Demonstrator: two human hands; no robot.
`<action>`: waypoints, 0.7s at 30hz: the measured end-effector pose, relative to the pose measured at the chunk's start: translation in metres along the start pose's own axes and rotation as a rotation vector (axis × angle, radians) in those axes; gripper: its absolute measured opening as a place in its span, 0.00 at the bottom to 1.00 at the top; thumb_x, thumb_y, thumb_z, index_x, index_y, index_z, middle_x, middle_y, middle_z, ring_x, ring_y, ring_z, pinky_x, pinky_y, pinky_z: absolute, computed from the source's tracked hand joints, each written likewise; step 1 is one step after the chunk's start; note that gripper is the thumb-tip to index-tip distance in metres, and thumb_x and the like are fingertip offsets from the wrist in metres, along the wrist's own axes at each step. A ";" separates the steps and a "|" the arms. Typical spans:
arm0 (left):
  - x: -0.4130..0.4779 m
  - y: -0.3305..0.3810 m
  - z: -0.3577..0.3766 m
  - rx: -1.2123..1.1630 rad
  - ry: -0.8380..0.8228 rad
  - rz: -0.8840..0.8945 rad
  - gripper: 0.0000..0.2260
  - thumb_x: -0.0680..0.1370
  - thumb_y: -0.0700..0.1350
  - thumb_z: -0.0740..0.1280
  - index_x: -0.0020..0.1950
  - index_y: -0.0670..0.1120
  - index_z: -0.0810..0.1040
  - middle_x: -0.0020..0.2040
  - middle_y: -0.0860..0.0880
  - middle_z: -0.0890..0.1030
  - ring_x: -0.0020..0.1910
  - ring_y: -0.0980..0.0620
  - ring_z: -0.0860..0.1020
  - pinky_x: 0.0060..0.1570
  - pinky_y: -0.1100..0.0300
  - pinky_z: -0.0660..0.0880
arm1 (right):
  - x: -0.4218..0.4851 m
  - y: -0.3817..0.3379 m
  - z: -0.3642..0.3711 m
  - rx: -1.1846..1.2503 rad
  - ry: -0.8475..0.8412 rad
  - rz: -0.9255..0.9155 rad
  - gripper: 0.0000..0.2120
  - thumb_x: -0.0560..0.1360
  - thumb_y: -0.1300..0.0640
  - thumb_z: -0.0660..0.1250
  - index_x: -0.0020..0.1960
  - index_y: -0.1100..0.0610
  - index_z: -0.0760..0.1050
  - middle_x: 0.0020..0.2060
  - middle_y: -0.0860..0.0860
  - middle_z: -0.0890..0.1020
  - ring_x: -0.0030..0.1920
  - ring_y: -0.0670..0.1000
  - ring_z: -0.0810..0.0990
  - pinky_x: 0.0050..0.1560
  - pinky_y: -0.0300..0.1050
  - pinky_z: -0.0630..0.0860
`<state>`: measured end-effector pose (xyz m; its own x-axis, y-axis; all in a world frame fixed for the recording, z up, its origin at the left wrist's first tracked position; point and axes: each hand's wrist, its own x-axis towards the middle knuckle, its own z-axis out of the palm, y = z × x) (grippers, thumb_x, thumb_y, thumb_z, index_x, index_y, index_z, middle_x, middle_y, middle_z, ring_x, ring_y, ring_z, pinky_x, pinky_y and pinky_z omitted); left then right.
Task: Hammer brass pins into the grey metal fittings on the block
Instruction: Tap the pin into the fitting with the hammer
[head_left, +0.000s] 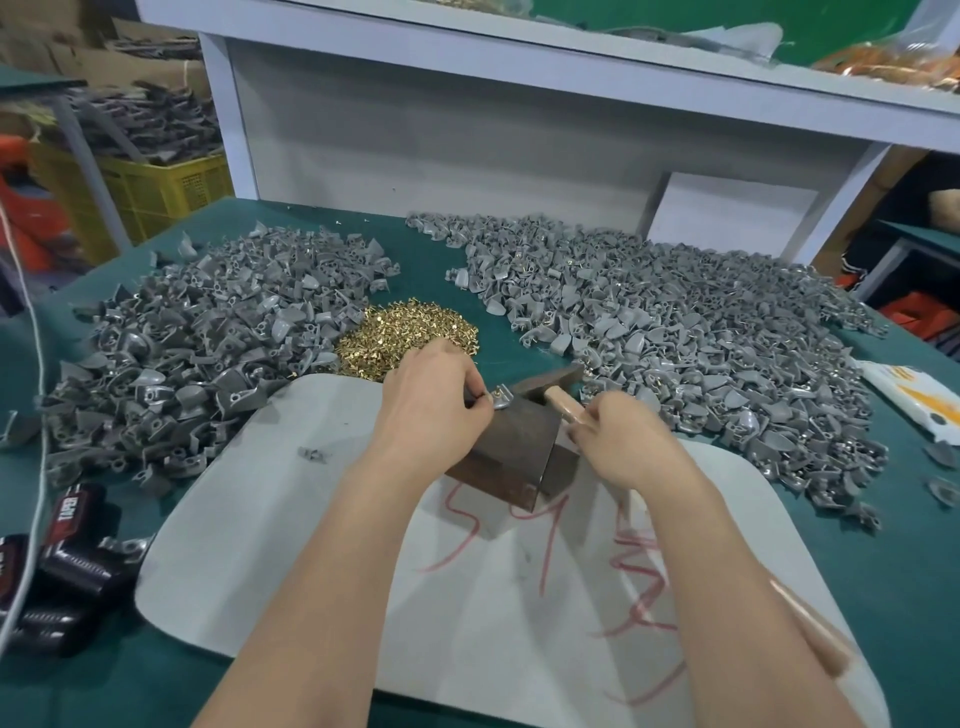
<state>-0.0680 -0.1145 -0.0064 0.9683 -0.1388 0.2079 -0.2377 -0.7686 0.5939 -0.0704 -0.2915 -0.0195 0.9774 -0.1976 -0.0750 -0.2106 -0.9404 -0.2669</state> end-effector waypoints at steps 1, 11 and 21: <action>0.000 -0.001 0.000 0.005 0.004 -0.004 0.06 0.76 0.43 0.68 0.39 0.51 0.76 0.50 0.53 0.72 0.56 0.49 0.71 0.60 0.49 0.69 | -0.001 0.001 -0.004 0.057 0.030 0.004 0.10 0.77 0.54 0.63 0.50 0.61 0.74 0.41 0.56 0.79 0.41 0.56 0.78 0.39 0.44 0.71; 0.003 -0.004 0.002 0.023 0.028 0.016 0.07 0.76 0.43 0.68 0.38 0.50 0.76 0.45 0.53 0.72 0.54 0.46 0.73 0.57 0.48 0.70 | -0.036 -0.009 -0.032 0.403 0.428 -0.361 0.24 0.76 0.55 0.65 0.69 0.38 0.67 0.59 0.42 0.79 0.57 0.48 0.79 0.61 0.47 0.74; 0.005 -0.006 0.005 0.022 0.076 0.041 0.08 0.75 0.42 0.69 0.37 0.42 0.82 0.39 0.46 0.78 0.47 0.42 0.76 0.49 0.50 0.74 | -0.041 -0.012 -0.041 0.381 0.454 -0.407 0.25 0.77 0.55 0.63 0.68 0.33 0.64 0.61 0.39 0.77 0.61 0.47 0.77 0.64 0.51 0.72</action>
<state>-0.0613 -0.1142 -0.0130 0.9488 -0.1237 0.2905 -0.2747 -0.7772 0.5662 -0.1074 -0.2832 0.0258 0.8734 -0.0250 0.4864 0.2615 -0.8184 -0.5117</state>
